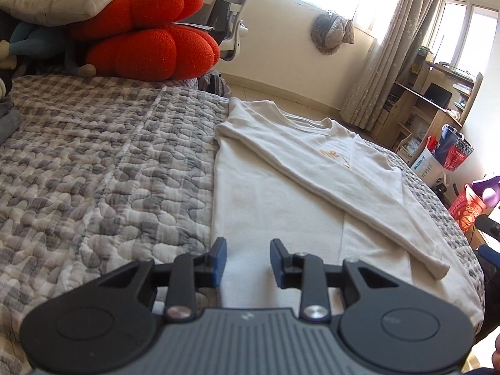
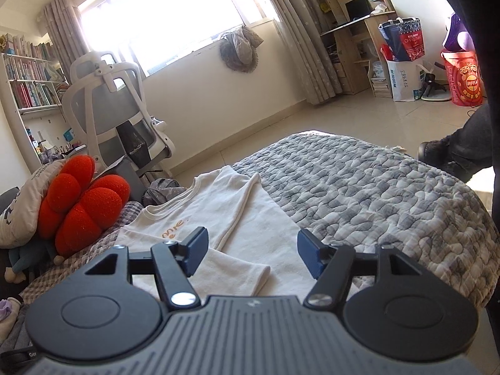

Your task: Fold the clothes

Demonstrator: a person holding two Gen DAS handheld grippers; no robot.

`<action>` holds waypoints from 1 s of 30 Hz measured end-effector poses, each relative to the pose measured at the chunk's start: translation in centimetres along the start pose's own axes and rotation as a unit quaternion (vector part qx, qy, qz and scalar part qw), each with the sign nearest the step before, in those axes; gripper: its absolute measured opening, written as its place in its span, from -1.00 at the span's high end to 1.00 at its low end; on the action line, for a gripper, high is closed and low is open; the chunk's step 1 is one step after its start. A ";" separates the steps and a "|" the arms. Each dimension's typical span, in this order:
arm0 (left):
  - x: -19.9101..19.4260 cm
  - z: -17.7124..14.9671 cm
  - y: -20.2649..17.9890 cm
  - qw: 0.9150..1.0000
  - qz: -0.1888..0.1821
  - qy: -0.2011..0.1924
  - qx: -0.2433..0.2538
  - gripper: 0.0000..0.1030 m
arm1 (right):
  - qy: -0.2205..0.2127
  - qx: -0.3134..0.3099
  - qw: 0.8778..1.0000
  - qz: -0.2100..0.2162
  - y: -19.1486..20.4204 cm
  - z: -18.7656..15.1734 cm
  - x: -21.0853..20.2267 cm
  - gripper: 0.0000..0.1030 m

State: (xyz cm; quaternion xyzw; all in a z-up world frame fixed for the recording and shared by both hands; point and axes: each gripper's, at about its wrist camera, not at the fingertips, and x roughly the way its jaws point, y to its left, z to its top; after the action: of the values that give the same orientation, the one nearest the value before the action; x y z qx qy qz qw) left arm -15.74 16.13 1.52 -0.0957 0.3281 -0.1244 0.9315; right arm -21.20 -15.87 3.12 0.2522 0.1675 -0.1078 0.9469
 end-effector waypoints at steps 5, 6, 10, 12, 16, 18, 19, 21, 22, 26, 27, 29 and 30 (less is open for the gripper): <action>-1.5 -0.2 -0.4 1.000 -0.002 0.002 0.002 0.30 | 0.002 -0.006 1.000 0.029 0.3 -0.1 -0.1 -0.30; -1.7 -0.1 -0.7 1.000 -0.008 0.001 0.002 0.29 | 0.003 -0.012 0.999 0.037 0.6 -0.1 -0.1 -0.30; -2.1 0.3 -3.2 0.999 -0.026 -0.015 0.024 0.25 | 0.011 -0.039 0.997 0.071 1.7 -0.4 0.0 -0.03; -1.9 0.4 -4.7 0.999 -0.041 -0.011 0.033 0.25 | 0.031 -0.049 0.994 0.090 2.0 -0.4 0.4 0.30; -2.3 0.3 -7.4 0.997 -0.045 -0.024 0.065 0.24 | 0.090 -0.059 0.988 0.107 2.3 -0.3 1.9 0.67; -2.2 0.3 -7.9 0.996 -0.056 -0.025 0.063 0.23 | 0.131 -0.068 0.983 0.108 2.5 -0.5 3.0 0.71; -1.9 0.2 -8.2 0.996 -0.067 -0.019 0.061 0.23 | 0.156 -0.075 0.979 0.104 2.7 -0.8 3.6 0.71; -0.5 -0.4 -9.0 0.994 -0.077 -0.005 0.073 0.21 | 0.204 -0.090 0.970 0.096 3.2 -1.4 4.9 0.73; 0.2 -0.8 -9.3 0.994 -0.072 0.004 0.078 0.21 | 0.226 -0.097 0.965 0.092 3.4 -1.7 5.5 0.80; 1.9 -2.7 -9.5 0.995 -0.054 0.005 0.085 0.24 | 0.229 -0.146 0.959 0.076 4.5 -2.2 4.9 0.83; 1.7 -3.0 -9.6 0.994 -0.053 0.002 0.094 0.24 | 0.230 -0.158 0.958 0.073 4.8 -2.3 4.7 0.84; 1.3 -3.2 -9.7 0.992 -0.053 0.000 0.112 0.24 | 0.233 -0.173 0.954 0.076 4.8 -2.4 4.6 0.84; 1.1 -3.3 -9.6 0.992 -0.054 0.000 0.117 0.25 | 0.236 -0.173 0.953 0.080 4.5 -2.4 4.6 0.84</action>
State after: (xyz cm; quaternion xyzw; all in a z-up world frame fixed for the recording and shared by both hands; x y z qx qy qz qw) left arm -18.62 6.36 0.86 -0.0037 0.3058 -0.2119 0.9282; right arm -16.29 -11.35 1.50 0.1150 0.3812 0.0616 0.9152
